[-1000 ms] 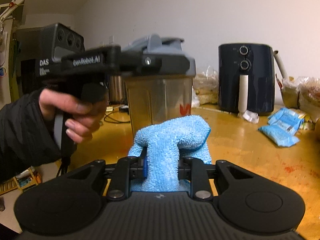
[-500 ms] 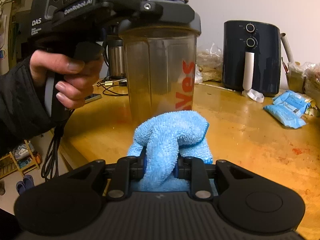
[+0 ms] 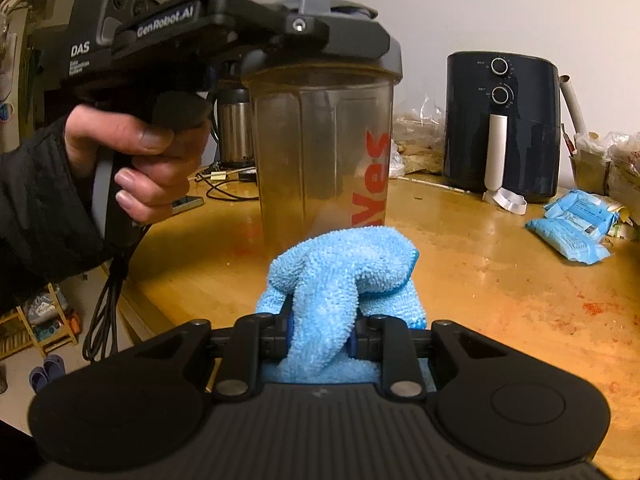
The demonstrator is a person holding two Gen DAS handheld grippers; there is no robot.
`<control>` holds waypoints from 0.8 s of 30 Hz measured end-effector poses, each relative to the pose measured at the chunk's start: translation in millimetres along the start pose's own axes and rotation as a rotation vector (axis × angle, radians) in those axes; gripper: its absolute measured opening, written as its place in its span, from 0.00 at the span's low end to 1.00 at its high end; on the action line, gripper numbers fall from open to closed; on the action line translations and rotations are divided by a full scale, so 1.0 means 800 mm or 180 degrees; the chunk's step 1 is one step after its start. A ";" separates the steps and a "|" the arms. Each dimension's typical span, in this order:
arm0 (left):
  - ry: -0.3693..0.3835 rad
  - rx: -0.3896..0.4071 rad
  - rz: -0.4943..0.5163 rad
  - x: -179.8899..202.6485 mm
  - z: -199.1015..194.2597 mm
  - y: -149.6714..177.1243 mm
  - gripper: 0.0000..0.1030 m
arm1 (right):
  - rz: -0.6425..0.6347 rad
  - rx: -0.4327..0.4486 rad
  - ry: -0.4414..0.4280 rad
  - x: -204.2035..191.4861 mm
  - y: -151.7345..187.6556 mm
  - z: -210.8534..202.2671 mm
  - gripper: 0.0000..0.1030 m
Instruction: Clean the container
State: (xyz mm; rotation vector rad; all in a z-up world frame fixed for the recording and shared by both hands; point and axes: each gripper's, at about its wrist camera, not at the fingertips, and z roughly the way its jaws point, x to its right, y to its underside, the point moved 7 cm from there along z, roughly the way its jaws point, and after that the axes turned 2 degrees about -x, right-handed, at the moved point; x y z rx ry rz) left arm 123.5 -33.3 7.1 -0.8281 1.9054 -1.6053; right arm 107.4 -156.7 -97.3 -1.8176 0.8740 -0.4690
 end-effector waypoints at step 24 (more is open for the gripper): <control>-0.0010 -0.0015 0.0000 -0.001 0.000 0.000 0.92 | -0.0130 0.0695 0.0155 -0.009 -0.063 -0.050 0.20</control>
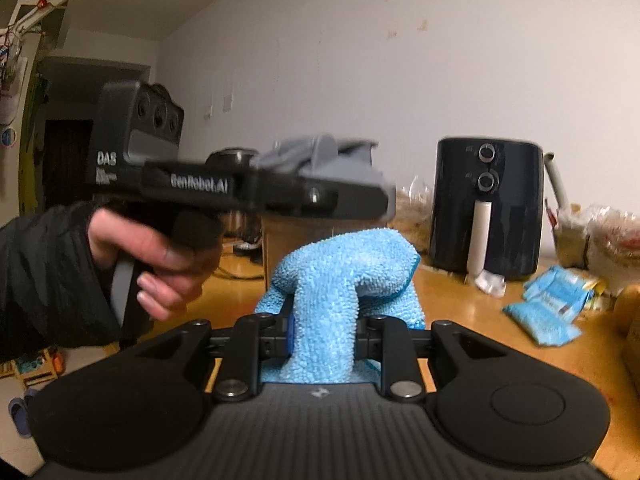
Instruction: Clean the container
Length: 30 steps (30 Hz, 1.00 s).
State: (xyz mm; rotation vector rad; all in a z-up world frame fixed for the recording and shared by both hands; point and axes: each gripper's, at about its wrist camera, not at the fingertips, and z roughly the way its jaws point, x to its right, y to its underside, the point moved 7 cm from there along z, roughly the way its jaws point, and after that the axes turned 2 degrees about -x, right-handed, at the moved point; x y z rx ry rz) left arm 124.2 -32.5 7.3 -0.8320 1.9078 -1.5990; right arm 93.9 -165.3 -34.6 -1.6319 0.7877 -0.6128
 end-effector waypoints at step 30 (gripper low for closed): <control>-0.0019 0.0010 0.0000 0.001 -0.001 -0.002 0.92 | 0.0108 0.0338 0.0027 0.001 -0.019 -0.015 0.20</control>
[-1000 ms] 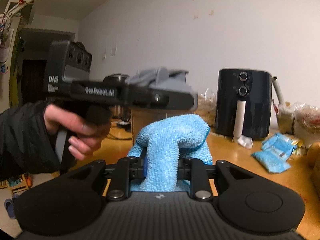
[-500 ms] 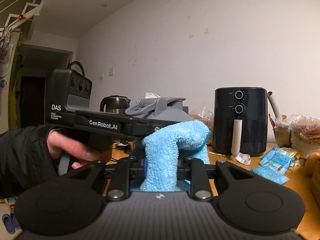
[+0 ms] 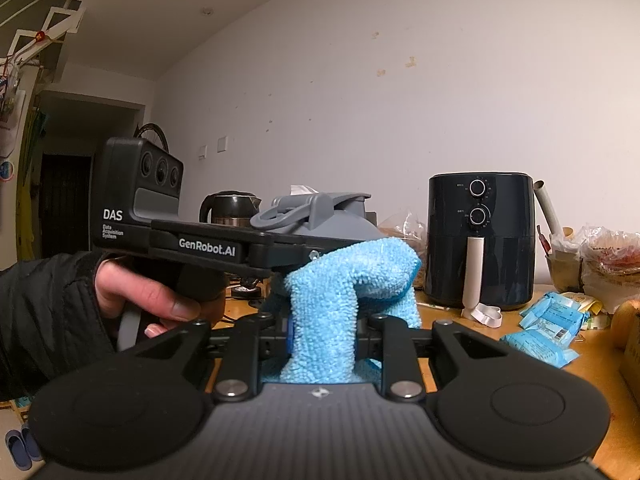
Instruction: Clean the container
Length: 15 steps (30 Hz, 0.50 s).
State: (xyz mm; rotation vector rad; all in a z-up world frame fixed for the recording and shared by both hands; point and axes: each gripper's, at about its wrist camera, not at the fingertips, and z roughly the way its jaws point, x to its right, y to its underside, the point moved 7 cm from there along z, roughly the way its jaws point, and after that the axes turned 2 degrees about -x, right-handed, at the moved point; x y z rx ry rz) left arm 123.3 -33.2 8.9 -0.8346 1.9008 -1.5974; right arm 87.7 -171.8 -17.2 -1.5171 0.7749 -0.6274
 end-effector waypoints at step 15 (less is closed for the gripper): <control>-0.0003 0.0004 0.0004 -0.001 0.000 -0.004 0.92 | 0.0076 -0.0014 0.0052 0.003 0.014 -0.021 0.20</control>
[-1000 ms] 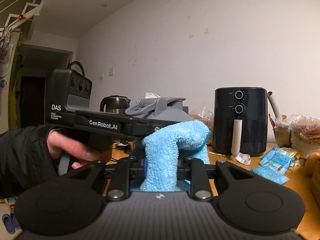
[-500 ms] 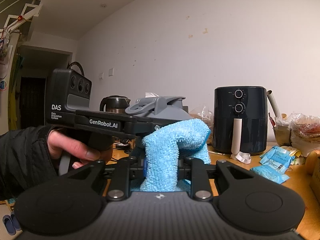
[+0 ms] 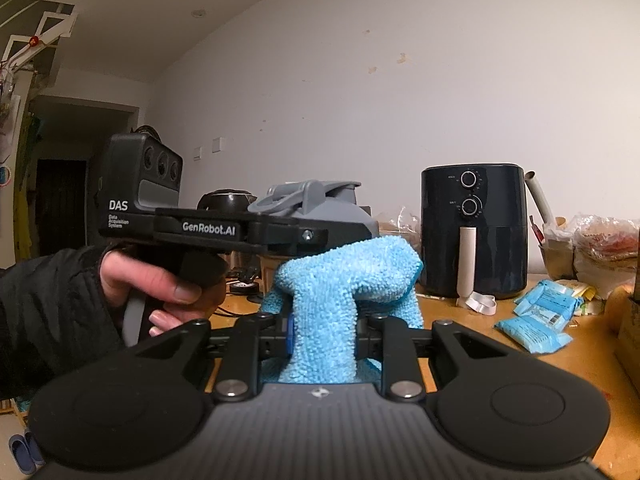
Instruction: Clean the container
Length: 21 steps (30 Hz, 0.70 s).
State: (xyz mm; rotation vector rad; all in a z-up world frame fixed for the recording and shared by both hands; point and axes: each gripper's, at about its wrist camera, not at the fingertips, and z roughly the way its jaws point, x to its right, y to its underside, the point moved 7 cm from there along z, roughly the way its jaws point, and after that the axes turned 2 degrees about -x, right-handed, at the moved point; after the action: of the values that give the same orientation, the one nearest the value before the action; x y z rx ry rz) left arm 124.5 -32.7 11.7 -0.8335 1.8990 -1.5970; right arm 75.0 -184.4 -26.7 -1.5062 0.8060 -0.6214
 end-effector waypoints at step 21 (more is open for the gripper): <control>-0.0084 0.0070 0.0118 0.002 -0.005 -0.004 0.94 | 0.0121 -0.0049 0.0020 0.002 0.016 -0.025 0.20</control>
State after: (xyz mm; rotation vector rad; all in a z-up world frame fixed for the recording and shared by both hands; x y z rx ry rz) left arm 121.1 -31.6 15.5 -0.8016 1.8647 -1.5745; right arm 58.6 -197.6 -37.6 -1.5002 0.8441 -0.5932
